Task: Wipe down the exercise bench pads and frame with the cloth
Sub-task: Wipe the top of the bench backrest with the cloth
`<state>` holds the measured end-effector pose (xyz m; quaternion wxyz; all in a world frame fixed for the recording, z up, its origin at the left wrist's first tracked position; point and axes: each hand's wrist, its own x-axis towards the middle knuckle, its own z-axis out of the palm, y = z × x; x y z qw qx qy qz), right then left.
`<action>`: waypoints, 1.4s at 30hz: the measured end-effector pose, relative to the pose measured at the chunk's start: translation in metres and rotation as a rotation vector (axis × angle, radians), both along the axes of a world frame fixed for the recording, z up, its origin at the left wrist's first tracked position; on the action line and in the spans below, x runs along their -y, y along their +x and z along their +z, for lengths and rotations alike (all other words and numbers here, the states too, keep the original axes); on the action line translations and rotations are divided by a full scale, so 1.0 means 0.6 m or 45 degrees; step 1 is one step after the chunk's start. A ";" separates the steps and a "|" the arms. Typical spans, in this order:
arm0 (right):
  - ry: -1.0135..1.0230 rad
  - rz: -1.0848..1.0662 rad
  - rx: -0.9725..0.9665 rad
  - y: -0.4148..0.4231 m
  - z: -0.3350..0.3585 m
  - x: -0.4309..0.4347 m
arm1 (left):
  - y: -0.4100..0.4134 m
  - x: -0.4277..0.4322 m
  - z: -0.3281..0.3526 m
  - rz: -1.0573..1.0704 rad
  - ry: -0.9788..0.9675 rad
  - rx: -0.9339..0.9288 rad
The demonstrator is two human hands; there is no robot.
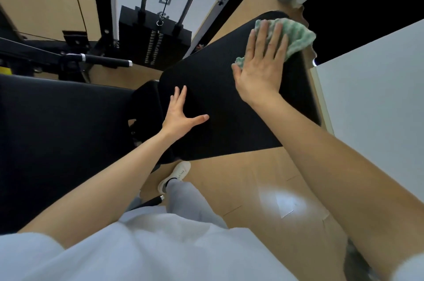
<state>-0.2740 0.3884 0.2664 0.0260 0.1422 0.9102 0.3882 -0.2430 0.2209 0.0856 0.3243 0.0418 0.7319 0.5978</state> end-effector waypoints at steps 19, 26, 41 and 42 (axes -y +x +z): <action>-0.170 0.179 0.344 0.104 -0.037 0.022 | 0.035 -0.004 -0.027 0.080 -0.119 0.066; -0.069 0.048 0.176 0.020 0.009 -0.004 | 0.010 0.001 -0.021 -0.033 -0.160 0.099; -0.013 0.492 0.828 -0.119 -0.239 0.163 | 0.059 0.067 -0.066 0.034 -0.160 -0.036; -0.012 0.533 0.863 -0.120 -0.249 0.171 | 0.068 0.077 -0.075 0.057 -0.226 -0.036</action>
